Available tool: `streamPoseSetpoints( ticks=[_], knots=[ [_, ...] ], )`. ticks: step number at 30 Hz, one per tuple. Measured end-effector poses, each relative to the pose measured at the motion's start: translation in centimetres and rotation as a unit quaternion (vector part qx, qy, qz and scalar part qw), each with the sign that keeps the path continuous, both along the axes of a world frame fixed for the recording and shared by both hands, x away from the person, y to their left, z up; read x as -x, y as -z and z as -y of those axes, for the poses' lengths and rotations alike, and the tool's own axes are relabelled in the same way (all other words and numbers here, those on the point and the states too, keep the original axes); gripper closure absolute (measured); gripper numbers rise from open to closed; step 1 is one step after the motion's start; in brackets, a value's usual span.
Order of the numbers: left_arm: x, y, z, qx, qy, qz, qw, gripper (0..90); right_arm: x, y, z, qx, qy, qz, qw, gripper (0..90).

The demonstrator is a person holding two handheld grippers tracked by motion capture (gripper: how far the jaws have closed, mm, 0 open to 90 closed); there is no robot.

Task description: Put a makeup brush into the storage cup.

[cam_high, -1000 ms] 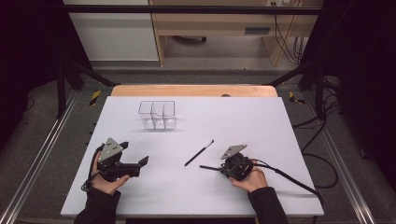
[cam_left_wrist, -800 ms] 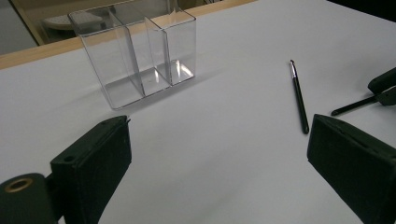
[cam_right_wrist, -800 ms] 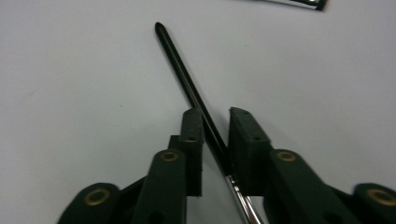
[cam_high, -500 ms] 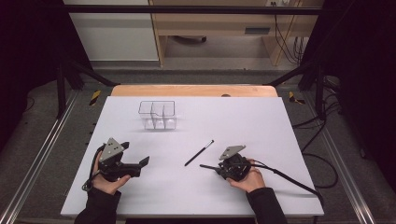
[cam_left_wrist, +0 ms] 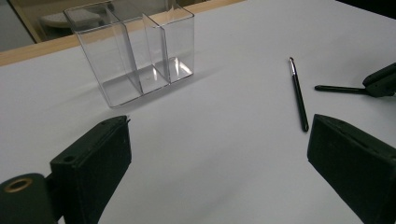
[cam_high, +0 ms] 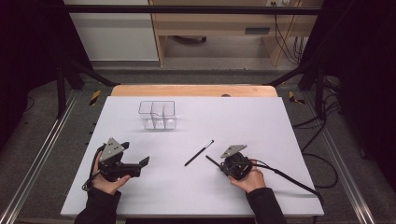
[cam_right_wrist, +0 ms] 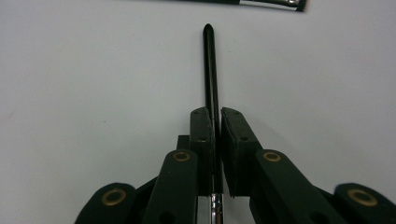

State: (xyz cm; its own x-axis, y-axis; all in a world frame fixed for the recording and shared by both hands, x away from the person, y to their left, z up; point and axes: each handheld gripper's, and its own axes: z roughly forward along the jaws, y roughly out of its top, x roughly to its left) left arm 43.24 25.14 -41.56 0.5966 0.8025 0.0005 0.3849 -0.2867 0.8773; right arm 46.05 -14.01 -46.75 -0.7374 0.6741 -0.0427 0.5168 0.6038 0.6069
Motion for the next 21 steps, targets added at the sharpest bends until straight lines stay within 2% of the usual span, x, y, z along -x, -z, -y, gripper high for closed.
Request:
streamPoseSetpoints(
  ticks=[3,6,9,13,21],
  knots=[
    [0.0,0.0,0.0,-0.001,0.002,-0.002,1.0000,5.4,0.0,-0.2,0.0,-0.006,0.001,0.002,1.0000,75.7],
    [0.0,0.0,0.0,-0.002,0.003,-0.003,1.0000,5.3,0.0,-0.8,0.3,-0.021,0.004,0.006,0.9998,69.8],
    [0.0,-0.1,0.0,-0.003,0.005,-0.004,1.0000,5.2,-0.2,-1.5,0.6,-0.024,0.009,0.007,0.9996,64.2],
    [0.0,-0.1,0.1,-0.004,0.006,-0.005,1.0000,4.9,-0.5,-2.2,1.0,-0.025,0.012,-0.012,0.9995,61.8],
    [-0.2,0.0,0.2,-0.010,0.012,-0.012,0.9998,4.5,-0.9,-2.4,0.5,0.020,0.000,-0.060,0.9980,63.2]
  ],
)
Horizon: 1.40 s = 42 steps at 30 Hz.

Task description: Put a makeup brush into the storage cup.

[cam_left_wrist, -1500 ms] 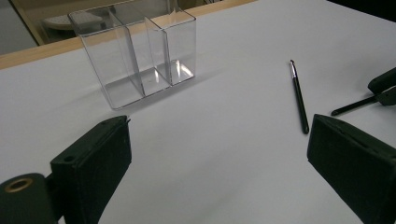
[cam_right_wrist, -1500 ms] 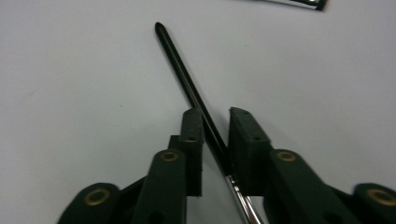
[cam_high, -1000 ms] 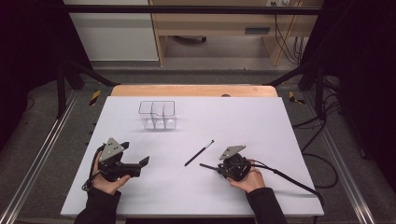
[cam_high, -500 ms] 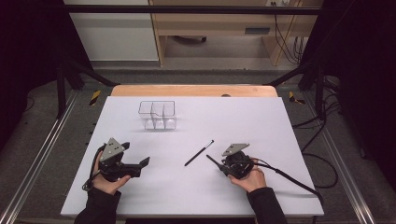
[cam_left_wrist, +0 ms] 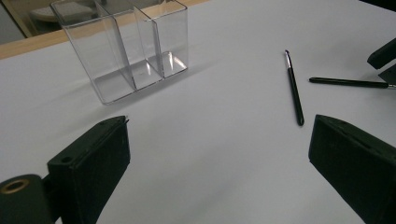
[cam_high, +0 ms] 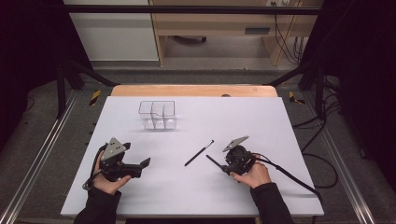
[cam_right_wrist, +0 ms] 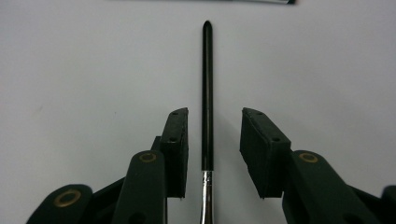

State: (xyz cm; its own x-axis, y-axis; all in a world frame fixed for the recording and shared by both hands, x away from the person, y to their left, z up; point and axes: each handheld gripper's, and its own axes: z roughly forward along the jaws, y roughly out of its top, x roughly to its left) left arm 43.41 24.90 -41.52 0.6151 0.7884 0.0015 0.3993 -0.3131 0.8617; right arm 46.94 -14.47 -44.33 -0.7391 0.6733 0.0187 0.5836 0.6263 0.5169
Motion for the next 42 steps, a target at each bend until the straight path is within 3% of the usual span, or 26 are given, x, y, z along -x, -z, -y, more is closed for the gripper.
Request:
streamPoseSetpoints(
  ticks=[8,18,30,42],
  knots=[
    [-0.1,0.1,0.1,-0.003,0.003,-0.004,1.0000,4.5,-0.4,0.9,-0.7,0.043,-0.006,-0.034,0.9985,69.1],
    [-0.1,0.2,0.2,-0.008,0.007,-0.008,0.9999,4.5,-0.4,0.9,-1.0,0.058,-0.012,-0.046,0.9972,81.0],
    [-0.2,0.0,0.5,-0.015,0.016,-0.011,0.9997,4.6,-0.5,0.7,-0.7,0.050,-0.016,-0.049,0.9974,84.3],
    [-0.3,-0.5,1.7,-0.040,0.045,-0.011,0.9981,4.6,-0.3,-2.5,0.5,0.013,-0.025,-0.026,0.9992,84.3]
  ],
)
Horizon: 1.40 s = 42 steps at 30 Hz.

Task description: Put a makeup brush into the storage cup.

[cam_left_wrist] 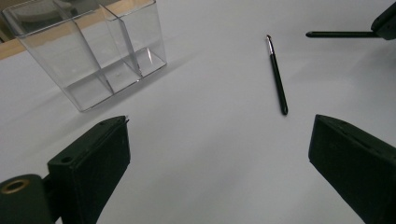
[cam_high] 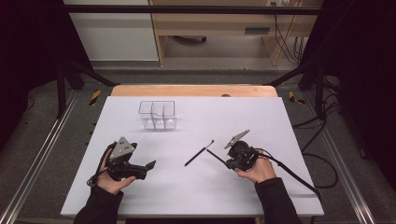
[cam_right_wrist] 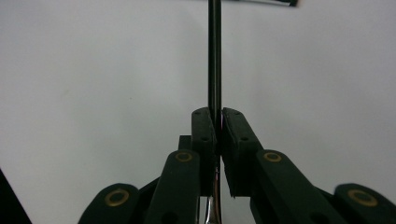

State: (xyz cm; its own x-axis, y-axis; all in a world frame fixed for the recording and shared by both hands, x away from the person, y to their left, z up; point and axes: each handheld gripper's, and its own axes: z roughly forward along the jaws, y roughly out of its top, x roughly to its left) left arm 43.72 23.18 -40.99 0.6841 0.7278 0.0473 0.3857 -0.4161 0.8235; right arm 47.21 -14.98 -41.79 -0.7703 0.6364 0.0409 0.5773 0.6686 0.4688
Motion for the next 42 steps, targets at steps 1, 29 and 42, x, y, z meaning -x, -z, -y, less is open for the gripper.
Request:
streamPoseSetpoints(
  ticks=[1,29,42],
  knots=[
    [0.0,0.0,0.1,-0.001,0.003,0.000,1.0000,4.5,0.0,-0.3,0.0,-0.003,-0.003,0.003,1.0000,84.3],
    [-0.1,-2.4,4.9,-0.087,0.084,0.032,0.9922,4.5,1.1,-5.1,-2.0,-0.047,-0.074,0.010,0.9961,84.3],
    [0.1,-2.7,6.8,-0.120,0.112,0.052,0.9850,4.7,0.8,-4.6,-3.3,-0.052,-0.086,0.002,0.9950,84.3]
  ],
)
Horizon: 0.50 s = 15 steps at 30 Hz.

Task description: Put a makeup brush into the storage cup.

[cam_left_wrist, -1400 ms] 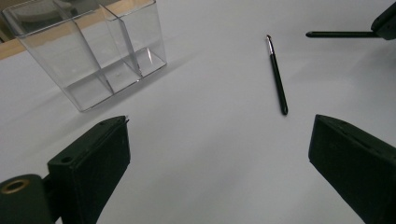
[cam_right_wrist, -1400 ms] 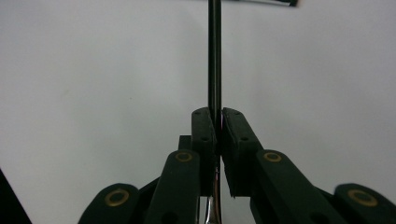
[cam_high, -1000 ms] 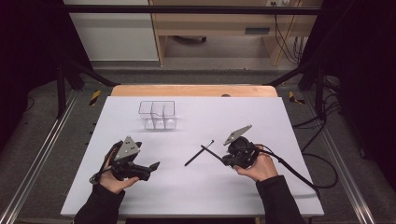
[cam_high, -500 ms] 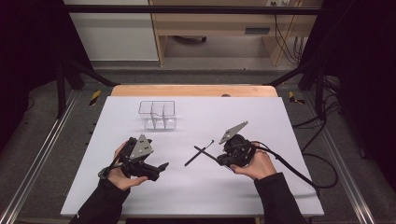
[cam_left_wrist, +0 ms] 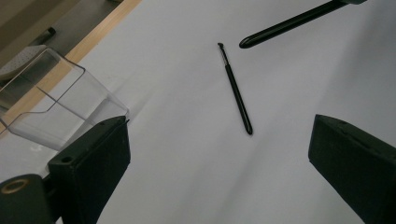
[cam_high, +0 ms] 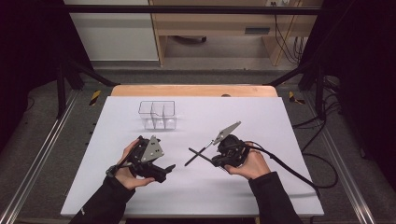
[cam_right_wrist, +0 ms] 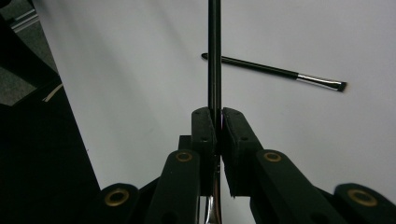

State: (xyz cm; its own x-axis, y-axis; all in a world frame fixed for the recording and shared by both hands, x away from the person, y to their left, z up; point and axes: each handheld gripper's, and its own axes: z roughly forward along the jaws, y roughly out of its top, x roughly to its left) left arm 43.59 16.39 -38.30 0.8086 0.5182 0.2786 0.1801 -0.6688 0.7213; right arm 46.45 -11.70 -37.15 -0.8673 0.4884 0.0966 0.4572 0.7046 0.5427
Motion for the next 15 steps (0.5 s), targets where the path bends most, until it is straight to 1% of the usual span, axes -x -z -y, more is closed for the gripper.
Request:
streamPoseSetpoints(
  ticks=[2,5,8,13,15],
  knots=[
    [0.0,-0.1,0.3,-0.008,0.003,0.006,0.9999,4.7,0.0,0.1,0.0,-0.002,0.000,-0.002,1.0000,84.3],
    [0.1,0.0,0.9,-0.012,0.009,0.010,0.9998,4.8,0.0,0.2,-0.2,-0.005,-0.004,-0.004,1.0000,84.3],
    [0.1,0.0,1.4,-0.024,0.016,0.015,0.9995,4.7,0.0,0.4,-0.3,-0.007,-0.006,-0.008,0.9999,84.3],
    [0.2,0.0,2.2,-0.026,0.023,0.018,0.9992,4.8,0.0,0.7,-0.6,-0.008,-0.010,-0.012,0.9998,84.3],
    [0.1,0.0,2.5,-0.033,0.027,0.021,0.9989,4.8,-0.1,0.8,-0.6,-0.009,-0.012,-0.014,0.9998,84.4]
  ],
)
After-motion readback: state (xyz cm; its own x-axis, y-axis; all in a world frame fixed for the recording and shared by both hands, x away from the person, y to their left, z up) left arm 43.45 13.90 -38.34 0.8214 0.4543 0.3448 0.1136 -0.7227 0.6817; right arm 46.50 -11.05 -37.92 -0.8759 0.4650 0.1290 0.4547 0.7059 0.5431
